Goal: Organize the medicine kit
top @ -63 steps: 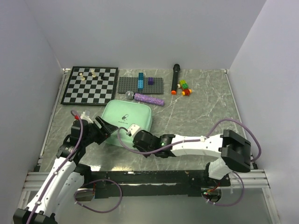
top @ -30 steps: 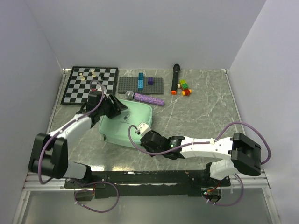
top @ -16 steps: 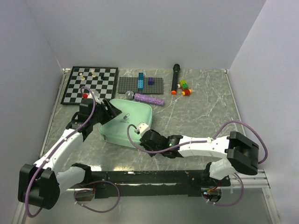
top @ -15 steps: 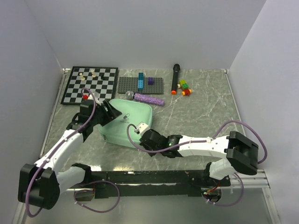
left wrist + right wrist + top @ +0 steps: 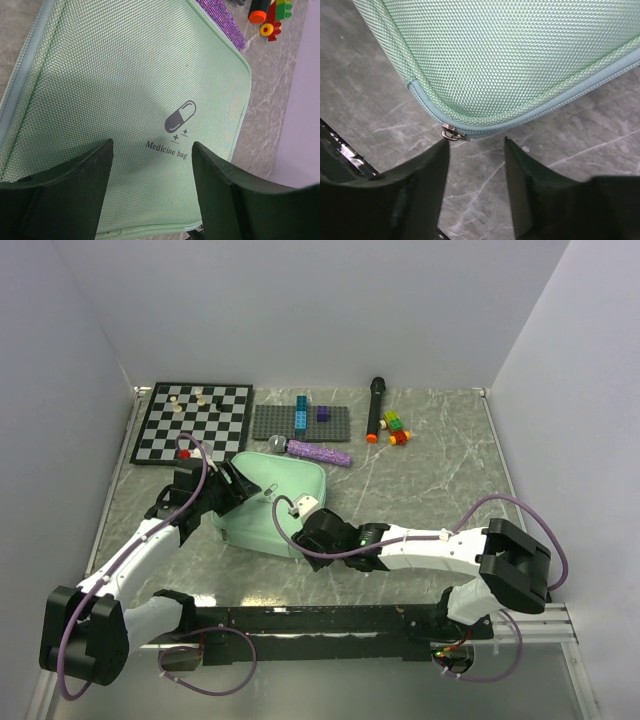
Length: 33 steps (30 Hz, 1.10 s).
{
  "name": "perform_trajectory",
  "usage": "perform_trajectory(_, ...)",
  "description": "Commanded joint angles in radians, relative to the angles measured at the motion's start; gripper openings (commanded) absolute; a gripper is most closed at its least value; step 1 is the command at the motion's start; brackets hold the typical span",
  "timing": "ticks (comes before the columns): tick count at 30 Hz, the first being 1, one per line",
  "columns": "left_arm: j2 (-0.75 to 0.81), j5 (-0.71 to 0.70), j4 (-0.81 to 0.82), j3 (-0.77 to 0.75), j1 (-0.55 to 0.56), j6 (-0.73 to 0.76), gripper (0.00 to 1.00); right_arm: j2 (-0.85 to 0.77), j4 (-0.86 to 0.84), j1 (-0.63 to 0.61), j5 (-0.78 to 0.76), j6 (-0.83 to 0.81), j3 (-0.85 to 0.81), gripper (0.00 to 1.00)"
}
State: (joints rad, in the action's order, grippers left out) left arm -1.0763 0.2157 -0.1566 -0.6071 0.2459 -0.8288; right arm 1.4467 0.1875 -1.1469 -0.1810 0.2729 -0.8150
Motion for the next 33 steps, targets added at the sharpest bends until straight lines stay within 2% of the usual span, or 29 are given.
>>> perform_trajectory(1, -0.002, 0.014, 0.0, -0.013, 0.004, 0.0, 0.7, -0.049, -0.062, 0.006, 0.014, -0.004, -0.024, 0.59)
perform_trajectory(7, 0.013, 0.014, -0.001, -0.003, 0.003, -0.004, 0.7, -0.045, -0.069, 0.026, 0.024, -0.008, -0.03, 0.62)
perform_trajectory(18, 0.029, 0.021, -0.004, 0.01, 0.004, -0.015, 0.69, -0.008, -0.12, 0.088, 0.104, -0.024, -0.041, 0.51)
perform_trajectory(21, 0.044, 0.022, -0.017, 0.012, 0.003, -0.018, 0.69, 0.006, -0.12, 0.09, 0.113, -0.026, -0.047, 0.4)
perform_trajectory(26, 0.081, 0.02, -0.043, 0.013, 0.004, -0.018, 0.69, 0.001, -0.111, 0.09, 0.107, -0.02, -0.044, 0.14)
perform_trajectory(28, 0.098, 0.019, -0.057, 0.015, 0.004, -0.018, 0.69, -0.008, -0.096, 0.09, 0.095, -0.014, -0.041, 0.0)
perform_trajectory(33, 0.162, -0.001, -0.121, 0.018, 0.004, -0.038, 0.69, -0.016, -0.059, 0.088, 0.054, -0.009, -0.039, 0.0)
